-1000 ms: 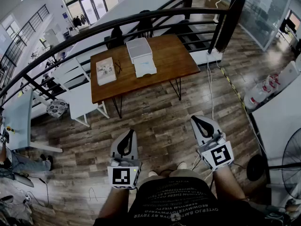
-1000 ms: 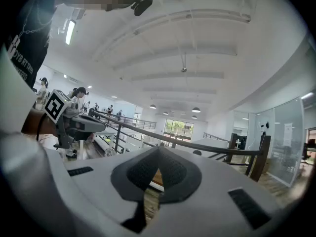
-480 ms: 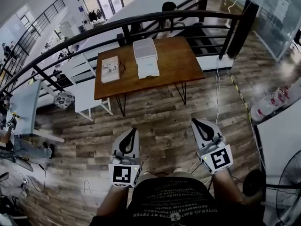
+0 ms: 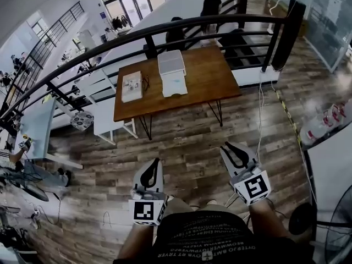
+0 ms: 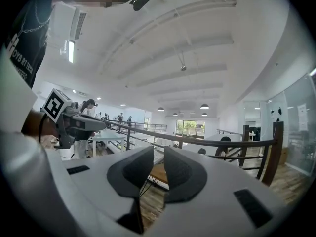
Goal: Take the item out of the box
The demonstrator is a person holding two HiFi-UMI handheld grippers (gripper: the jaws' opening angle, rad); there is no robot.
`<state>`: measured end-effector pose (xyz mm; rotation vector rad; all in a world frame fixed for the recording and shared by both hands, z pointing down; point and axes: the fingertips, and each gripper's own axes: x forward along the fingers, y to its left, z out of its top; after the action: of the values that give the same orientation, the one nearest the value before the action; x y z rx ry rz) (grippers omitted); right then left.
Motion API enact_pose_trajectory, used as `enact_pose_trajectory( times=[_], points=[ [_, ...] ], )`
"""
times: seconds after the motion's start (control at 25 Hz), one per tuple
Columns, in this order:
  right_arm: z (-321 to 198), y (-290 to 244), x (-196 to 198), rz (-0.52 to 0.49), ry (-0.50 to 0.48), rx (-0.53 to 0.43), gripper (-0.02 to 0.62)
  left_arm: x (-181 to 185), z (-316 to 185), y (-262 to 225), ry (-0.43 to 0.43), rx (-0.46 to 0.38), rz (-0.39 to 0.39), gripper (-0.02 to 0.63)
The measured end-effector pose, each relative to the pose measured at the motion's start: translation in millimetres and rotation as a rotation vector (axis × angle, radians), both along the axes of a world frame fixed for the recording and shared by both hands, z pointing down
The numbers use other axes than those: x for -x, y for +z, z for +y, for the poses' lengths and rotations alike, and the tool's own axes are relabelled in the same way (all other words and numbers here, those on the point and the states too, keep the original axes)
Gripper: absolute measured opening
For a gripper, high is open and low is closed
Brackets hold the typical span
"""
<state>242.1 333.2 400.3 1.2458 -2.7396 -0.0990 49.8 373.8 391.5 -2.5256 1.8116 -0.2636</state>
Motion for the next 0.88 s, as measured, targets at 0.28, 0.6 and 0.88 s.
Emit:
enact_pose_trajectory(
  times=[0.28, 0.6, 0.88],
  points=[
    [-20.4, 10.4, 17.3, 0.001, -0.005, 0.034, 0.064, 12.3, -21.7, 4.7, 0.010, 0.022, -0.006, 0.006],
    [-73.1, 9.6, 77.1, 0.008, -0.002, 0.025, 0.091, 69.7, -77.6, 11.9, 0.030, 0.034, -0.001, 0.006],
    [-116.0, 6.8, 122.2, 0.035, -0.003, 0.027, 0.123, 114.2, -123.2, 13.8, 0.026, 0.032, 0.021, 0.006]
  ],
)
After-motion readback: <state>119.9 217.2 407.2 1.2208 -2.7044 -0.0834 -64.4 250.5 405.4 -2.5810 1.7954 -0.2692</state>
